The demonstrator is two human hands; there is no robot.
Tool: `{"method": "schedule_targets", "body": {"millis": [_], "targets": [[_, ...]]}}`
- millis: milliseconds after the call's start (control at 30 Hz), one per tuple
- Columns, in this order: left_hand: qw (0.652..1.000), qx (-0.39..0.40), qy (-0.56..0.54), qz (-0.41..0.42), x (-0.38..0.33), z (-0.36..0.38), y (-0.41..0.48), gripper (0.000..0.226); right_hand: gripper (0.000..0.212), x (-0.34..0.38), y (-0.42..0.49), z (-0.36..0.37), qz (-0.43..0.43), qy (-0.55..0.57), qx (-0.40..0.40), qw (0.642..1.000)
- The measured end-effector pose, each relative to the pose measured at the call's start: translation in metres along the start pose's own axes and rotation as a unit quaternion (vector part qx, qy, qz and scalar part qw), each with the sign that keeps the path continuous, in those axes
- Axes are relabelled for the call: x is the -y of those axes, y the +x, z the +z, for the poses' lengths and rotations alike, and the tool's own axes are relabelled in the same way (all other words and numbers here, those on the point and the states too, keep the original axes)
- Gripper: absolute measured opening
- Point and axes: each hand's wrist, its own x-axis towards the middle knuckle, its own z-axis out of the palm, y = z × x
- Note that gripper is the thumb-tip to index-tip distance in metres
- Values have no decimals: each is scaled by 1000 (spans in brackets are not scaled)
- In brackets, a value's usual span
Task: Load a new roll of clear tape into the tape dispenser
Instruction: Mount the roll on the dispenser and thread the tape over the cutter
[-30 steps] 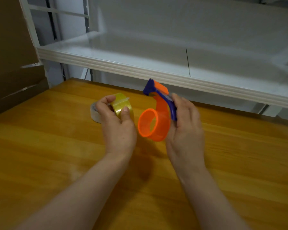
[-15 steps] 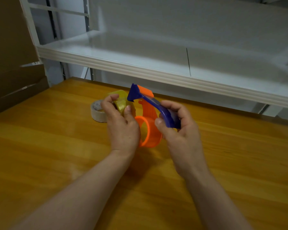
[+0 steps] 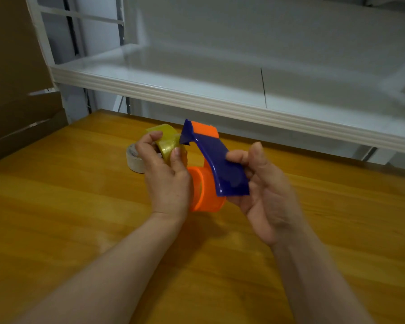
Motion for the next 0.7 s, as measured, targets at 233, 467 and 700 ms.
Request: {"method": "schedule_targets", "body": {"millis": [233,467,700], "targets": [[999,18,1,27,-2,5,-6,37,53,2,7,-8,60,49,-69,995],[999,18,-38,31,-4,2,-6,38,54,-2,5,-12,146,-2,-49,988],[997,21,-51,56,-9,-2,-4,39,58,-1,11,-16,151,-111,-121,975]]}}
